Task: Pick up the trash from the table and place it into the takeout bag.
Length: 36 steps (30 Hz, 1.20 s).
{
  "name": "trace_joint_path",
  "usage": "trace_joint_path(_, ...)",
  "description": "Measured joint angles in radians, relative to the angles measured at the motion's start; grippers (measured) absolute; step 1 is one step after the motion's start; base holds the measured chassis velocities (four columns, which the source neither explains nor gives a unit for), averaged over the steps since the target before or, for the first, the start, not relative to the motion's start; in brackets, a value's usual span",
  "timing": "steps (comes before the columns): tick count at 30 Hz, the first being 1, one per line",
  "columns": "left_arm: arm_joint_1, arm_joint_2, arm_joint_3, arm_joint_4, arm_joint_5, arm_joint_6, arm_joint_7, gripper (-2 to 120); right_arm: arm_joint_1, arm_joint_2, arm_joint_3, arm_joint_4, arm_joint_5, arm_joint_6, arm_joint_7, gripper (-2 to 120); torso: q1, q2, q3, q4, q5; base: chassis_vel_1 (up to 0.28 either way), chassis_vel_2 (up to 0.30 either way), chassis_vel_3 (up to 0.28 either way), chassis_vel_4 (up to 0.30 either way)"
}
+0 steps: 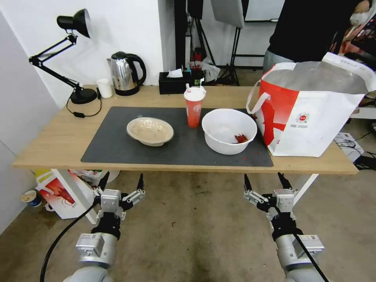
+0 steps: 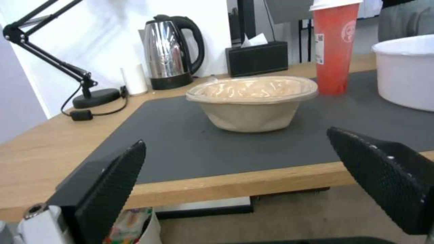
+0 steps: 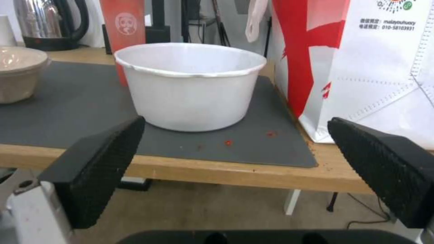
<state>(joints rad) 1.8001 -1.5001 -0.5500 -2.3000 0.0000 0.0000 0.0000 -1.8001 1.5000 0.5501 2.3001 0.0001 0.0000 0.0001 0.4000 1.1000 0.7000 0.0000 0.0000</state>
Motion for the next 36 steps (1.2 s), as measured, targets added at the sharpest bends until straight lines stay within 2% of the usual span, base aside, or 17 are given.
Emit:
trace_joint_path(19,0.000,0.000,0.000,0.000,0.000,0.000,0.000,100,0.010,-0.016,-0.002,-0.001,0.001,0.003,-0.003,100,0.000,0.000,0.000,-0.0005,0.0003,0.000,0.000,0.000,0.000)
trace_joint_path(22,0.000,0.000,0.000,0.000,0.000,0.000,0.000,100,0.077,-0.120,-0.015,-0.005,0.014,0.042,-0.029,100,0.000,0.000,0.000,0.0001,0.0002,0.000,0.000,0.000,0.000)
trace_joint_path(23,0.000,0.000,0.000,0.000,0.000,0.000,0.000,100,0.077,-0.120,-0.015,-0.005,0.014,0.042,-0.029,100,0.000,0.000,0.000,0.0001,0.0002,0.000,0.000,0.000,0.000)
trace_joint_path(26,0.000,0.000,0.000,0.000,0.000,0.000,0.000,100,0.124,-0.191,-0.023,-0.007,0.022,0.068,-0.048,100,0.000,0.000,0.000,0.0001,0.0002,0.000,0.000,0.000,0.000)
trace_joint_path(27,0.000,0.000,0.000,0.000,0.000,0.000,0.000,100,0.162,-0.251,-0.030,-0.010,0.029,0.091,-0.063,100,0.000,0.000,0.000,0.0000,0.0001,0.000,0.000,0.000,0.000)
trace_joint_path(29,0.000,0.000,0.000,0.000,0.000,0.000,0.000,100,0.176,-0.272,-0.033,-0.012,0.032,0.098,-0.069,100,0.000,0.000,0.000,0.0000,0.0002,0.000,0.000,0.000,0.000)
trace_joint_path(32,0.000,0.000,0.000,0.000,0.000,0.000,0.000,100,0.240,-0.371,-0.045,-0.014,0.043,0.135,-0.095,100,0.000,0.000,0.000,0.0000,0.0001,0.000,0.000,0.000,0.000)
trace_joint_path(33,0.000,0.000,0.000,0.000,0.000,0.000,0.000,100,0.240,-0.371,-0.045,-0.014,0.043,0.135,-0.095,100,0.000,0.000,0.000,0.0000,0.0001,0.000,0.000,0.000,0.000)
trace_joint_path(36,0.000,0.000,0.000,0.000,0.000,0.000,0.000,100,0.296,-0.457,-0.056,-0.019,0.053,0.167,-0.117,100,0.000,0.000,0.000,0.0000,0.0002,0.000,0.000,0.000,0.000)
